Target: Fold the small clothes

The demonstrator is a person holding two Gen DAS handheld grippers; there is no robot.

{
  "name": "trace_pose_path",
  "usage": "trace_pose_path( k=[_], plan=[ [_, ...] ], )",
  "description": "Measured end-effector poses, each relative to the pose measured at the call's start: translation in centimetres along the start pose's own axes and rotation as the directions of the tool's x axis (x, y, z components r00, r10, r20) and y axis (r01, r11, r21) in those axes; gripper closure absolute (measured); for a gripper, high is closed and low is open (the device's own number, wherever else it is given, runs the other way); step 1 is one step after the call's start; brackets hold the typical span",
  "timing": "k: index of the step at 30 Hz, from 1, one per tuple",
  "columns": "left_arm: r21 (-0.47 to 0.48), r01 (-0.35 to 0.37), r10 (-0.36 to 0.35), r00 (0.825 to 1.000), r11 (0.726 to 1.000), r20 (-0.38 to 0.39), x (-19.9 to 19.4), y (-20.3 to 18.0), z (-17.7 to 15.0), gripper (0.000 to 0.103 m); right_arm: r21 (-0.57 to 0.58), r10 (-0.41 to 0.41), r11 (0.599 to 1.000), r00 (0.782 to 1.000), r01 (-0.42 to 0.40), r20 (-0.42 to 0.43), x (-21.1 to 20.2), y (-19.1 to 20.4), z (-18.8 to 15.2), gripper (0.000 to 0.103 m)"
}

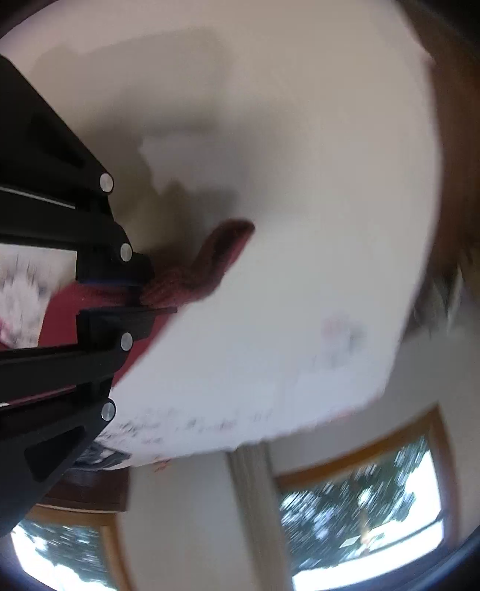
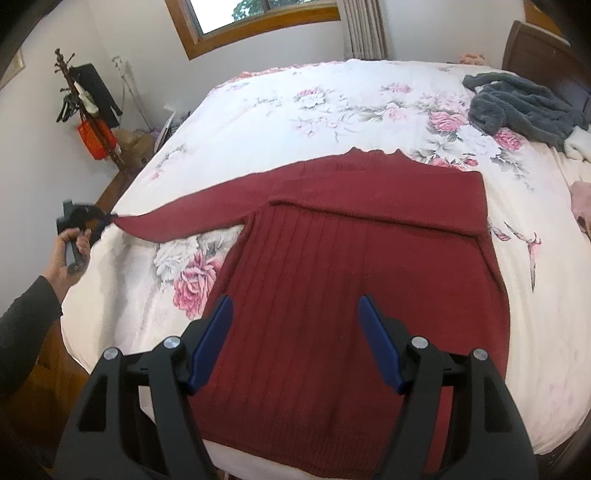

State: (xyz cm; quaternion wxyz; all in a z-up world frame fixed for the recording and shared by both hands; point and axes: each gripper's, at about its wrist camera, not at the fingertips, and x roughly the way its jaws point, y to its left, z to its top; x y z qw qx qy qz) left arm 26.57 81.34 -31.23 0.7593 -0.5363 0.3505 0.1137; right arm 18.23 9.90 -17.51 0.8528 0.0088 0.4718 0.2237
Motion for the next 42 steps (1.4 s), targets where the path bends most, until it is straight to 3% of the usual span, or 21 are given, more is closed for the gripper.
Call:
trace_pose_path(
  k=[4, 8, 15, 21, 25, 32, 33, 35, 36, 38, 40, 42],
  plan=[
    [0.181, 0.104, -0.108, 0.994, 0.978, 0.010, -1.3, -10.1, -1.3, 0.096, 0.043, 0.018, 0.999, 1.000, -0.018, 0.006, -0.6, -0.9, -0.2, 0.033],
    [0.370, 0.186, -0.186, 0.982, 0.910, -0.036, -0.8, -20.5, -4.7, 0.096, 0.080, 0.024, 0.996, 0.999, -0.026, 0.026, -1.7, -2.0, -0.4, 0.033],
    [0.567, 0.228, -0.162, 0.973, 0.791, -0.166, 4.5, -31.0, -13.0, 0.096, 0.146, 0.008, 0.989, 0.999, -0.014, 0.045, -3.0, -5.1, -1.4, 0.033],
    [0.665, 0.233, -0.059, 0.960, 0.710, -0.274, 10.1, -33.9, -21.8, 0.096, 0.234, 0.005, 0.972, 0.999, -0.012, 0.033, -2.6, -8.8, -2.3, 0.033],
    [0.718, 0.221, 0.037, 0.945, 0.660, -0.324, 15.2, -33.7, -27.2, 0.096, 0.292, 0.010, 0.956, 1.000, -0.015, 0.018, -1.7, -11.2, -2.3, 0.033],
    [0.799, 0.208, 0.218, 0.896, 0.564, -0.387, 22.7, -30.7, -36.6, 0.095, 0.357, 0.052, 0.933, 0.999, -0.043, -0.015, 0.9, -14.3, -1.2, 0.033],
    [0.813, 0.209, 0.259, 0.880, 0.543, -0.399, 23.8, -30.0, -37.8, 0.093, 0.363, 0.064, 0.930, 0.998, -0.053, -0.018, 1.5, -14.8, -0.7, 0.033],
    [0.833, 0.202, 0.294, 0.871, 0.516, -0.393, 24.6, -29.2, -39.0, 0.085, 0.378, 0.088, 0.923, 0.996, -0.071, -0.028, 2.6, -15.8, 0.4, 0.028],
    [0.835, 0.205, 0.285, 0.876, 0.510, -0.389, 24.4, -28.9, -39.2, 0.067, 0.395, 0.119, 0.914, 0.992, -0.095, -0.037, 3.6, -16.6, 1.4, 0.023],
    [0.814, 0.227, 0.234, 0.886, 0.534, -0.401, 23.0, -28.5, -38.5, 0.042, 0.437, 0.190, 0.886, 0.981, -0.154, -0.038, 5.2, -18.0, 3.1, 0.023],
    [0.756, 0.263, 0.148, 0.891, 0.600, -0.428, 20.8, -27.4, -37.0, 0.038, 0.522, 0.313, 0.814, 0.950, -0.257, -0.020, 8.0, -19.9, 5.1, 0.022],
    [0.715, 0.272, 0.118, 0.888, 0.644, -0.445, 18.4, -25.5, -35.7, 0.038, 0.587, 0.395, 0.747, 0.919, -0.311, -0.016, 11.3, -21.2, 7.1, 0.022]
  ],
)
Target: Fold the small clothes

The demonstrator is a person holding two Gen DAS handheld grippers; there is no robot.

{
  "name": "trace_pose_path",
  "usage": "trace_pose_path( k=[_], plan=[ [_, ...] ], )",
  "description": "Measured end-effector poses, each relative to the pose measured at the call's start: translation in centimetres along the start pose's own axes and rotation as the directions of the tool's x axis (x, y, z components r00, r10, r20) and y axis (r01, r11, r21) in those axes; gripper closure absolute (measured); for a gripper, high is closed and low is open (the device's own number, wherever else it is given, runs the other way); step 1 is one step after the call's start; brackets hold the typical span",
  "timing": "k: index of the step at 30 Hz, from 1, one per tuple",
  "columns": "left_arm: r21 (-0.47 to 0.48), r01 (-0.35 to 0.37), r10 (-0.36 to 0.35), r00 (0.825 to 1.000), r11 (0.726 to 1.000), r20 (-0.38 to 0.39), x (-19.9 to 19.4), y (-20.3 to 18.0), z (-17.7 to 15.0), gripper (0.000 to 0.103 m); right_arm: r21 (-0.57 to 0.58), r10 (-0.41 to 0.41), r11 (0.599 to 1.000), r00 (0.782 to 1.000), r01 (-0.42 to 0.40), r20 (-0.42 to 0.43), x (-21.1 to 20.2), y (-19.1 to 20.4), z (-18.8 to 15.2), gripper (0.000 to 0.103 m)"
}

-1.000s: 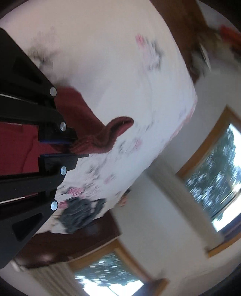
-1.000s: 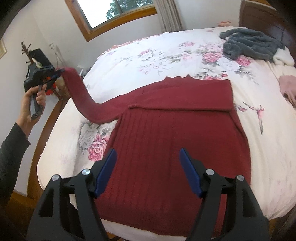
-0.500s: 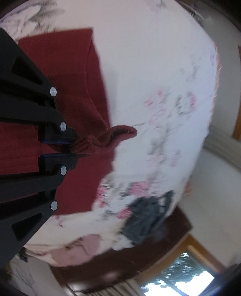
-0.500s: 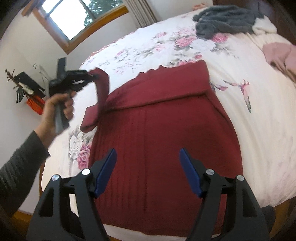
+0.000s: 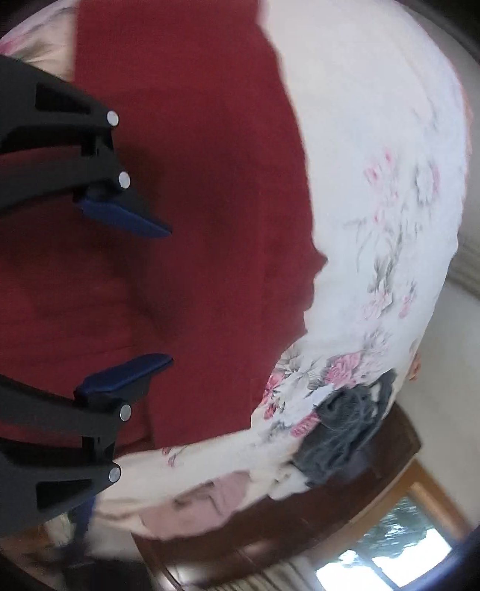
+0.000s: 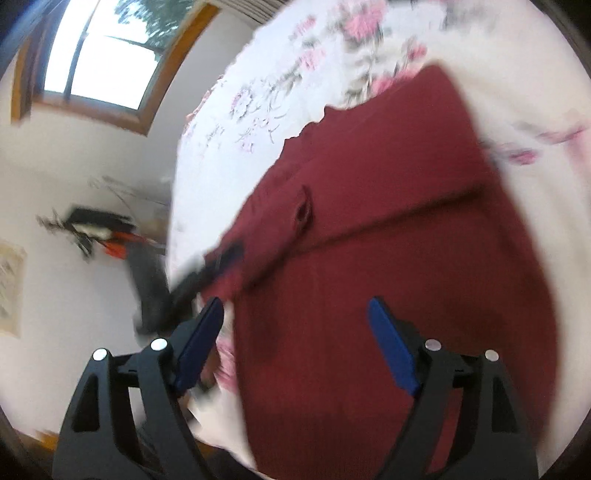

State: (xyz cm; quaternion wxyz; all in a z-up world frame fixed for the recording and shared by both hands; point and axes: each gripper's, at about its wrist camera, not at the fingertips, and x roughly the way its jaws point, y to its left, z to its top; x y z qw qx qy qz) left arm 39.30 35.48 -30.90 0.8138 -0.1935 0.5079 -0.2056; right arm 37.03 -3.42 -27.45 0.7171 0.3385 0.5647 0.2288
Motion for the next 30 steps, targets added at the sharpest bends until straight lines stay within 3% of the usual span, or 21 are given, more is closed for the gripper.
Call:
trace_pose_path(
  k=[1, 5, 8, 14, 15, 17, 18, 20, 24, 30],
  plan=[
    [-0.016, -0.007, 0.007, 1.000, 1.000, 0.009, -1.2, 0.7, -1.3, 0.037, 0.033, 0.042, 0.999, 0.998, -0.041, -0.039, 2.2, -0.4, 2.0, 0.026],
    [-0.106, 0.009, -0.008, 1.000, 0.994, 0.015, -4.9, 2.9, -6.8, 0.037, 0.144, 0.102, 0.986, 0.983, -0.080, -0.155, 10.0, -1.7, 6.9, 0.042],
    [-0.156, 0.010, -0.008, 1.000, 0.988, 0.008, -7.1, 3.6, -12.3, 0.036, 0.194, 0.079, 0.980, 0.970, -0.034, -0.229, 15.3, -2.4, 9.0, 0.046],
    [-0.233, 0.036, -0.046, 0.998, 0.972, -0.037, -7.8, 4.0, -18.3, 0.033, 0.151, 0.022, 0.988, 0.966, 0.018, -0.258, 18.9, -0.4, 10.0, 0.047],
    [-0.252, 0.030, -0.043, 0.998, 0.967, -0.047, -7.5, 4.3, -19.0, 0.033, 0.152, 0.017, 0.988, 0.965, 0.024, -0.260, 19.2, -0.1, 10.2, 0.055],
    [-0.290, 0.027, -0.045, 0.997, 0.957, -0.058, -7.0, 4.9, -19.6, 0.033, 0.144, -0.002, 0.989, 0.961, 0.043, -0.278, 19.9, 0.7, 10.6, 0.080],
    [-0.316, 0.033, -0.055, 0.997, 0.948, -0.059, -6.8, 5.3, -19.9, 0.033, 0.133, -0.013, 0.990, 0.957, 0.054, -0.291, 20.1, 1.2, 10.8, 0.097],
    [-0.347, 0.038, -0.061, 0.996, 0.937, -0.057, -6.6, 5.8, -19.9, 0.033, 0.074, -0.062, 0.994, 0.956, 0.086, -0.287, 19.8, 2.8, 11.3, 0.097],
    [-0.349, 0.026, -0.054, 0.996, 0.937, -0.071, -6.4, 6.0, -20.0, 0.033, -0.026, -0.068, 0.998, 0.970, 0.064, -0.234, 16.6, 7.0, 12.4, 0.098],
    [-0.356, 0.012, -0.044, 0.996, 0.934, -0.080, -6.4, 5.9, -20.2, 0.033, -0.140, -0.059, 0.989, 0.993, 0.045, -0.098, 8.4, 12.3, 14.5, 0.098]
  ],
)
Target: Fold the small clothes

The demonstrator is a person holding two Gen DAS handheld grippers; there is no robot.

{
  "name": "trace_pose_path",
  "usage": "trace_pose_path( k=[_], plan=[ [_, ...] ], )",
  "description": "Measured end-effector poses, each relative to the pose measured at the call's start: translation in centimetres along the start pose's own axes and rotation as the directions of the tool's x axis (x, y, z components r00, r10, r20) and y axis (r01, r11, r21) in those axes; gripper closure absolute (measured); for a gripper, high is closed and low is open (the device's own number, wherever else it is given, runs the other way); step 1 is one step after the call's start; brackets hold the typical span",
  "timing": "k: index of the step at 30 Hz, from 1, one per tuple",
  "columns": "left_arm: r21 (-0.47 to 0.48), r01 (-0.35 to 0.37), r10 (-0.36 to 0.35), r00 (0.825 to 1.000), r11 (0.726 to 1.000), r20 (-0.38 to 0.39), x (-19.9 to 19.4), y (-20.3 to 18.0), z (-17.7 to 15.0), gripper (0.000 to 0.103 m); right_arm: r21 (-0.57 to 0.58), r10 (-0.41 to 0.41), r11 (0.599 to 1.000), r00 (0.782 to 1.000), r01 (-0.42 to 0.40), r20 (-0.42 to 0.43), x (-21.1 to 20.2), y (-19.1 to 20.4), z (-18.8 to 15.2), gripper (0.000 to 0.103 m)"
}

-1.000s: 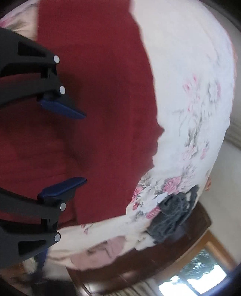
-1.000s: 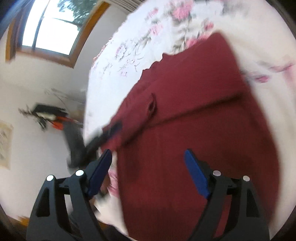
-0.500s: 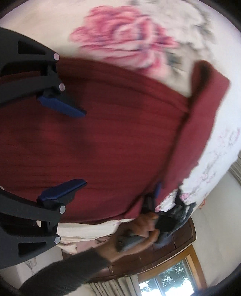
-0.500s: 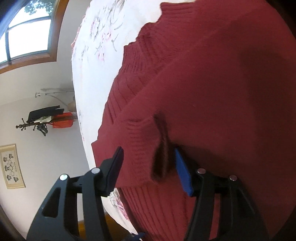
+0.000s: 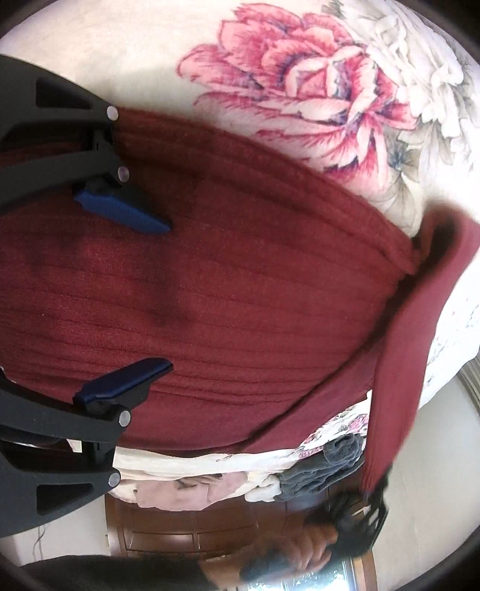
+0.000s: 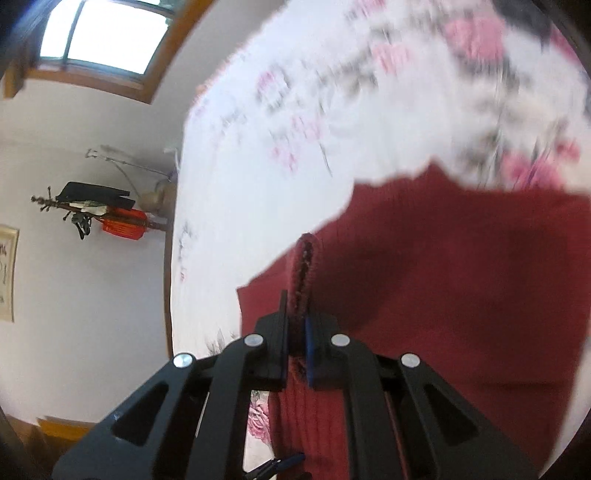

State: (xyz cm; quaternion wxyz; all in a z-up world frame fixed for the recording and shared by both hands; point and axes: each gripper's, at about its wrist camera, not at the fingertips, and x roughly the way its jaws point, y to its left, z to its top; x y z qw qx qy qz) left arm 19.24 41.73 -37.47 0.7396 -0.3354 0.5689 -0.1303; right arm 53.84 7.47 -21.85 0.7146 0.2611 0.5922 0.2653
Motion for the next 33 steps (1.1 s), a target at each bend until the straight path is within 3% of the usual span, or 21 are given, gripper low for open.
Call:
trace_pose_path(
  k=[4, 11, 21, 28, 33],
  plan=[
    [-0.018, 0.001, -0.001, 1.000, 1.000, -0.003, 0.0, -0.1, 0.2, 0.033, -0.026, -0.018, 0.999, 0.995, 0.020, 0.097, -5.8, -0.1, 0.9, 0.098],
    [-0.006, 0.034, -0.034, 0.999, 0.999, 0.032, -2.9, -0.8, 2.3, 0.034, 0.043, -0.051, 0.998, 0.986, 0.045, 0.159, -10.3, -8.6, 0.4, 0.098],
    [0.088, 0.001, -0.013, 0.990, 0.996, 0.141, -5.4, -2.6, 11.6, 0.034, 0.183, -0.108, 0.979, 0.989, 0.088, 0.105, -6.7, -19.6, -2.1, 0.098],
    [0.163, -0.026, 0.005, 0.992, 0.986, 0.126, -3.3, -4.6, 16.3, 0.034, 0.227, -0.098, 0.971, 0.992, 0.076, 0.084, -4.6, -23.8, -2.6, 0.098],
    [0.173, -0.007, -0.011, 0.995, 0.985, 0.103, -1.1, -5.5, 20.6, 0.034, 0.192, -0.101, 0.978, 0.992, 0.084, 0.078, -3.6, -25.1, -2.5, 0.096]
  ],
)
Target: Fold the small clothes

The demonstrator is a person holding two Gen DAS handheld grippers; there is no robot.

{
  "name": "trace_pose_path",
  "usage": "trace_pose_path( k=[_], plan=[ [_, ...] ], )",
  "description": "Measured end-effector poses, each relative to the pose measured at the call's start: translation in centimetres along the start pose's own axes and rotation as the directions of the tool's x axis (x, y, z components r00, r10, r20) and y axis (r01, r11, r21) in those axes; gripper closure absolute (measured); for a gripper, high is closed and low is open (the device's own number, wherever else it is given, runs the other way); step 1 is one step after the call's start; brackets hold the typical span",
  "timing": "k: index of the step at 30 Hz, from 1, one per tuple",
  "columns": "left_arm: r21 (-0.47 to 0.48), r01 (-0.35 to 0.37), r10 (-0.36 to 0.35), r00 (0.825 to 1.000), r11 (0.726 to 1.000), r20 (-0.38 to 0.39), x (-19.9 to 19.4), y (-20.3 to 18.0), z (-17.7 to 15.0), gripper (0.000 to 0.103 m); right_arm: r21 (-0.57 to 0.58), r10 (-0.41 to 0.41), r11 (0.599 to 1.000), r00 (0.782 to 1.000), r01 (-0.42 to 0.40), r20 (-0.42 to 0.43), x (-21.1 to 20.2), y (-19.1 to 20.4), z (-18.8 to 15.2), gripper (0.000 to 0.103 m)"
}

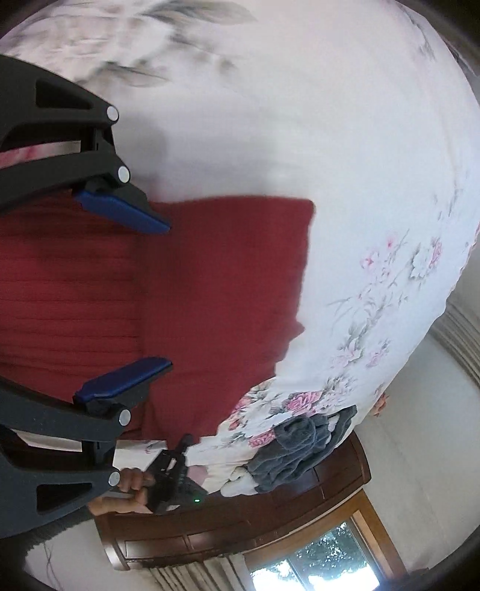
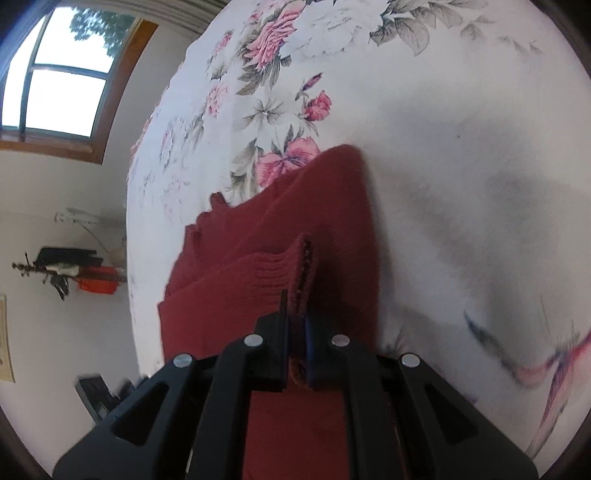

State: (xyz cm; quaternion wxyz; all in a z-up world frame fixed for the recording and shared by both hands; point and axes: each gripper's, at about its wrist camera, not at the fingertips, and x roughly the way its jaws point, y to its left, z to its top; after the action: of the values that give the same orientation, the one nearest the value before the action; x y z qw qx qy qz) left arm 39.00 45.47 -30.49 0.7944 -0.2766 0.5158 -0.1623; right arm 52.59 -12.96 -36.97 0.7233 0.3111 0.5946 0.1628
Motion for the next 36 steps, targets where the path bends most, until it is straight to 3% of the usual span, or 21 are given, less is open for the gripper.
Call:
trace_pose_path(
  k=[3, 4, 5, 6, 10, 12, 13, 14, 16, 18, 19, 22, 23, 24, 26, 28, 31, 32, 33, 34, 36],
  plan=[
    [-0.032, 0.003, -0.004, 1.000, 0.999, -0.022, 2.0, 0.8, 2.6, 0.035, -0.041, -0.068, 0.997, 0.996, 0.071, 0.063, -0.8, -0.7, 0.7, 0.091],
    [-0.045, 0.014, -0.016, 0.999, 0.999, -0.030, 2.5, 1.0, 3.5, 0.035, -0.047, -0.071, 0.996, 0.989, 0.078, 0.131, -2.3, -0.7, 0.9, 0.091],
    [-0.055, 0.042, -0.043, 0.999, 0.998, -0.032, 2.8, 1.1, 4.2, 0.035, -0.053, -0.019, 0.998, 0.985, 0.028, 0.169, -3.6, -0.5, 1.1, 0.091],
    [-0.057, 0.083, -0.086, 0.996, 0.995, -0.037, 3.2, 1.0, 5.3, 0.035, -0.059, 0.026, 0.998, 0.985, -0.016, 0.172, -4.1, -0.3, 1.1, 0.091],
    [-0.038, 0.101, -0.103, 0.993, 0.994, -0.057, 5.6, 1.0, 7.3, 0.035, -0.123, 0.108, 0.987, 0.991, -0.099, 0.074, -2.5, 0.9, 1.1, 0.091],
    [-0.086, 0.052, -0.061, 0.993, 0.995, -0.099, 8.0, 2.5, 7.8, 0.035, -0.108, 0.102, 0.989, 0.995, -0.099, 0.018, -0.5, 0.3, 1.2, 0.091],
    [-0.097, -0.001, -0.011, 0.993, 0.995, -0.118, 9.0, 3.2, 7.8, 0.034, -0.094, 0.062, 0.994, 0.998, -0.062, 0.001, 0.7, -0.4, 1.3, 0.092],
    [-0.097, -0.074, 0.060, 0.988, 0.993, -0.140, 9.9, 4.0, 7.7, 0.042, -0.076, 0.042, 0.996, 0.999, -0.042, -0.005, 1.4, -1.1, 1.4, 0.103],
    [-0.104, -0.099, 0.082, 0.985, 0.990, -0.154, 10.6, 4.9, 7.6, 0.046, -0.021, 0.059, 0.998, 0.998, -0.059, 0.006, 1.5, -2.4, 1.3, 0.103],
    [-0.125, -0.051, 0.036, 0.992, 0.991, -0.120, 8.9, 4.4, 7.6, 0.047, -0.041, 0.095, 0.995, 0.995, -0.094, 0.029, 0.3, -1.3, 0.5, 0.095],
    [-0.102, 0.051, -0.062, 0.992, 0.993, -0.107, 7.7, 3.4, 7.0, 0.047, -0.073, 0.151, 0.986, 0.988, -0.150, 0.013, -0.2, -0.1, -0.2, 0.095],
    [-0.038, 0.207, -0.210, 0.965, 0.978, -0.157, 6.7, 1.5, 4.3, 0.047, -0.145, 0.168, 0.974, 0.984, -0.176, -0.065, 1.0, 1.8, -2.2, 0.095],
    [-0.028, 0.201, -0.203, 0.963, 0.979, -0.177, 7.0, 1.5, 3.6, 0.047, -0.151, 0.146, 0.976, 0.985, -0.159, -0.091, 1.9, 2.0, -2.6, 0.095],
    [-0.007, 0.143, -0.141, 0.967, 0.990, -0.214, 8.0, 1.9, 2.6, 0.055, -0.161, 0.081, 0.982, 0.991, -0.097, -0.104, 3.0, 1.6, -2.9, 0.103],
    [-0.030, 0.088, -0.093, 0.966, 0.996, -0.241, 9.2, 3.4, 1.7, 0.071, -0.141, 0.044, 0.988, 0.994, -0.058, -0.104, 4.0, 0.7, -2.9, 0.103],
    [-0.052, 0.116, -0.125, 0.971, 0.992, -0.204, 7.9, 3.2, 2.1, 0.066, -0.139, 0.055, 0.988, 0.996, -0.064, -0.072, 3.2, 1.7, -3.2, 0.097],
    [0.012, 0.200, -0.194, 0.962, 0.980, -0.192, 6.2, 1.0, 1.4, 0.057, -0.193, 0.134, 0.970, 0.986, -0.151, -0.096, 2.8, 4.7, -4.9, 0.095],
    [0.035, 0.184, -0.173, 0.963, 0.982, -0.205, 6.4, 0.5, 1.0, 0.052, -0.212, 0.122, 0.967, 0.986, -0.144, -0.114, 3.4, 5.2, -5.5, 0.095],
    [0.055, 0.123, -0.107, 0.966, 0.991, -0.234, 7.5, 0.7, 0.5, 0.052, -0.213, 0.084, 0.970, 0.987, -0.113, -0.140, 4.7, 5.0, -5.9, 0.096],
    [0.064, 0.058, -0.039, 0.965, 0.996, -0.261, 8.5, 1.2, 0.0, 0.054, -0.198, 0.045, 0.977, 0.987, -0.075, -0.152, 5.6, 4.4, -6.1, 0.103],
    [0.020, 0.055, -0.048, 0.967, 0.998, -0.252, 9.1, 2.3, -0.4, 0.057, -0.143, 0.051, 0.987, 0.987, -0.072, -0.151, 6.2, 3.3, -6.1, 0.103]
  ],
)
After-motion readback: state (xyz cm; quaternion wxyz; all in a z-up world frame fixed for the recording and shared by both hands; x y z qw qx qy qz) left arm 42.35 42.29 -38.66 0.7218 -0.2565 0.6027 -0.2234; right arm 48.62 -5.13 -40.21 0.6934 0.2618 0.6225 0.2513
